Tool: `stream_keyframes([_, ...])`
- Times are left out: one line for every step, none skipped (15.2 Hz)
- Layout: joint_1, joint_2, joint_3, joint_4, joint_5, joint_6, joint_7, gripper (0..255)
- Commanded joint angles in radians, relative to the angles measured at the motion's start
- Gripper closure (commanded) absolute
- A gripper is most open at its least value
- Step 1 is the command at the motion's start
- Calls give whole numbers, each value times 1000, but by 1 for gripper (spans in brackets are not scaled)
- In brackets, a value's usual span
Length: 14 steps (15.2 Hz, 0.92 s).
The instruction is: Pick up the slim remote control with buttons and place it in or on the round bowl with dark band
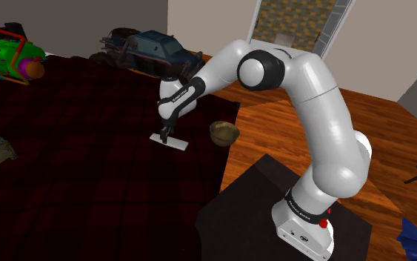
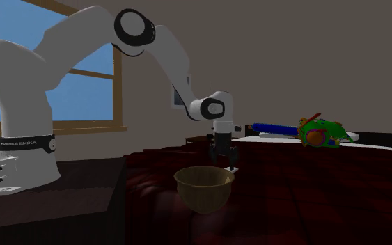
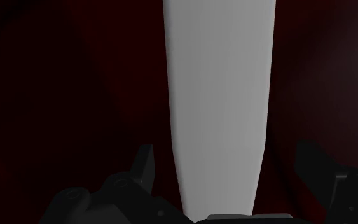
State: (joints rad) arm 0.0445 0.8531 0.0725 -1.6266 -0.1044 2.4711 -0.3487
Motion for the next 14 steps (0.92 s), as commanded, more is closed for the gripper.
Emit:
stream_keyframes([1,26,-2,16,-2,11,0,0])
stream_keyframes([2,37,-3,21,-2,17,0,0])
stream_keyframes([2,49,-3,27,-3,23,1,0])
stream_keyframes([3,56,-4,30,-3,27,1,0])
stream_keyframes([3,56,-4,30,-3,27,1,0])
stream_keyframes([3,56,-4,30,-3,27,1,0])
stream_keyframes([3,56,-4,30,-3,27,1,0])
stream_keyframes([3,56,-4,30,-3,27,1,0])
stream_keyframes([3,56,-4,30,-3,27,1,0])
stream_keyframes([3,56,-4,30,-3,27,1,0])
stream_keyframes([3,56,-4,30,-3,26,1,0])
stream_keyframes([3,56,-4,30,-3,26,1,255])
stream_keyframes([3,56,-4,30,-3,26,1,255])
stream_keyframes([3,55,-4,30,-3,27,1,255])
